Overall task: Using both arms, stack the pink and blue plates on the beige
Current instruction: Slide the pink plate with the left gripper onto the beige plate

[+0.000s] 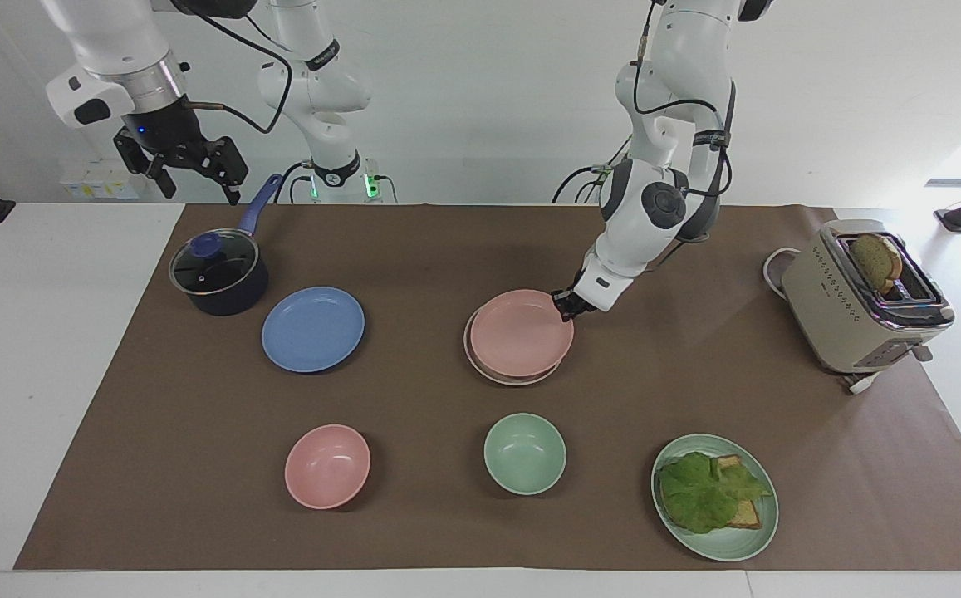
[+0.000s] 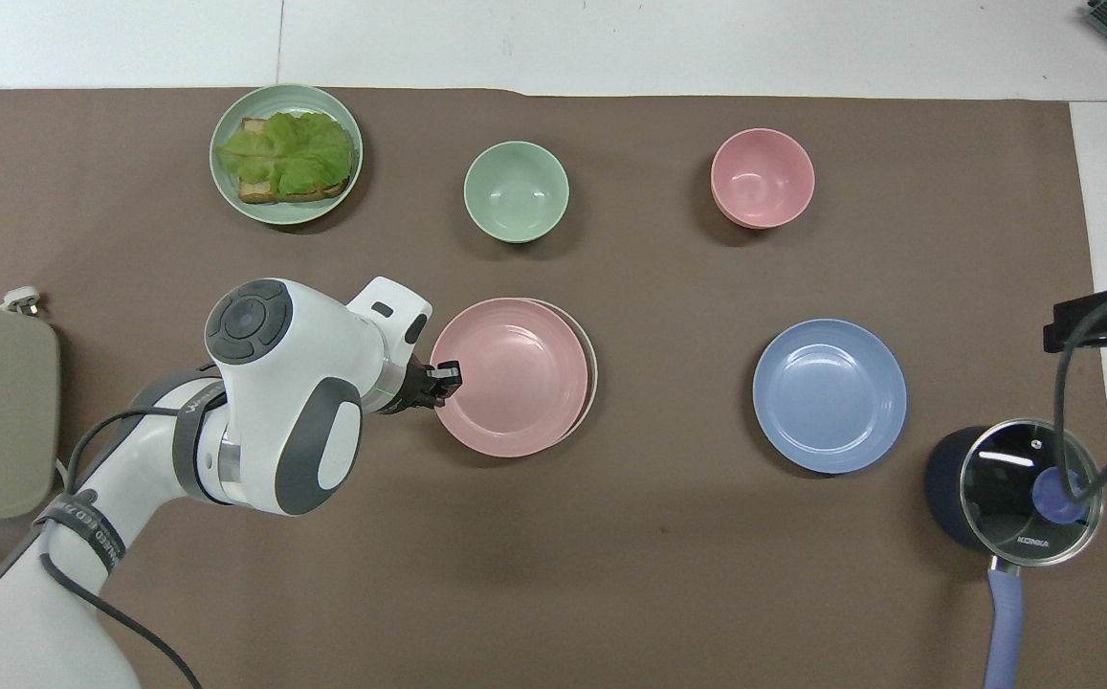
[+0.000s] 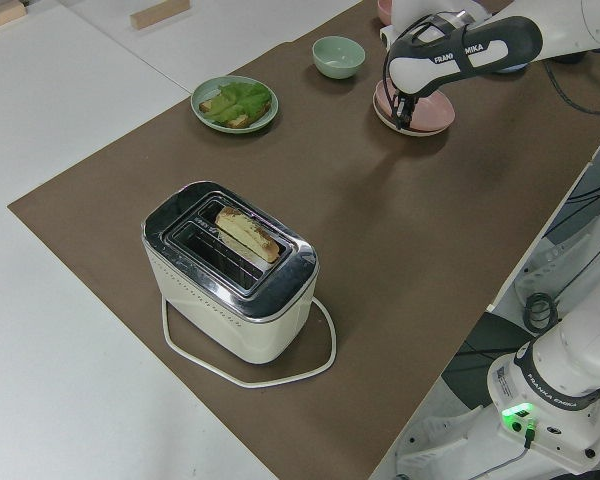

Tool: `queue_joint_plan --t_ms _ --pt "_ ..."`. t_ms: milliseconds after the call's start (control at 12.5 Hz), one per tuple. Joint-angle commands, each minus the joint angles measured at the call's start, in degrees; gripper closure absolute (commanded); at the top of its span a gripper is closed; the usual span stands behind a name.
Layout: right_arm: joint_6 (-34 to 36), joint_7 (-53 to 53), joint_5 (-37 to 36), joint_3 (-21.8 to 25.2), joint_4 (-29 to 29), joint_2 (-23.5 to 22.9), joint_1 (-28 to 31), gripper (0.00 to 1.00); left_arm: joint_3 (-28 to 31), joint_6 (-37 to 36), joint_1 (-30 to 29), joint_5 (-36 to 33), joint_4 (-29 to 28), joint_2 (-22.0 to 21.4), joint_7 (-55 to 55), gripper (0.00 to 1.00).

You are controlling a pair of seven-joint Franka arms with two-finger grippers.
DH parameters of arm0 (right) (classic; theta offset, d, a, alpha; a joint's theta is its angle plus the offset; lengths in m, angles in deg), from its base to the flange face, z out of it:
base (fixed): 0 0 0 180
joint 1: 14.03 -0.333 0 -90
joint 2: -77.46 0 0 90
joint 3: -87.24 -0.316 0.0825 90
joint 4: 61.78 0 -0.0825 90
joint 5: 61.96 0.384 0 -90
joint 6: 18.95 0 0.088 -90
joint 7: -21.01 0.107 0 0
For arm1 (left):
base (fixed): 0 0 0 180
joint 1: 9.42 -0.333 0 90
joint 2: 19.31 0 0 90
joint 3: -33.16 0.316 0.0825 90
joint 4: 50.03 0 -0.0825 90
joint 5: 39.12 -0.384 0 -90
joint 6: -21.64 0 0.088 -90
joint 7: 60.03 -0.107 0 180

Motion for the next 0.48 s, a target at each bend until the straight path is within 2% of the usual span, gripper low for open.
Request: queue_joint_plan --t_ms 0,239,399 --pt "-0.72 -1.48 0.12 -0.24 1.28 1.08 0.70 0.00 0.84 0.76 0.97 0.87 0.62 -0.09 -0.61 0.00" --pt "-0.72 -1.48 0.12 -0.24 1.28 1.08 0.70 0.00 1.19 -0.73 1.32 0.09 1.15 -0.79 -0.35 0.00" --pt "-0.72 -1.48 0.12 -0.24 1.28 1.08 0.70 0.00 2.33 -8.43 -1.73 -0.44 2.28 -5.60 0.08 0.00"
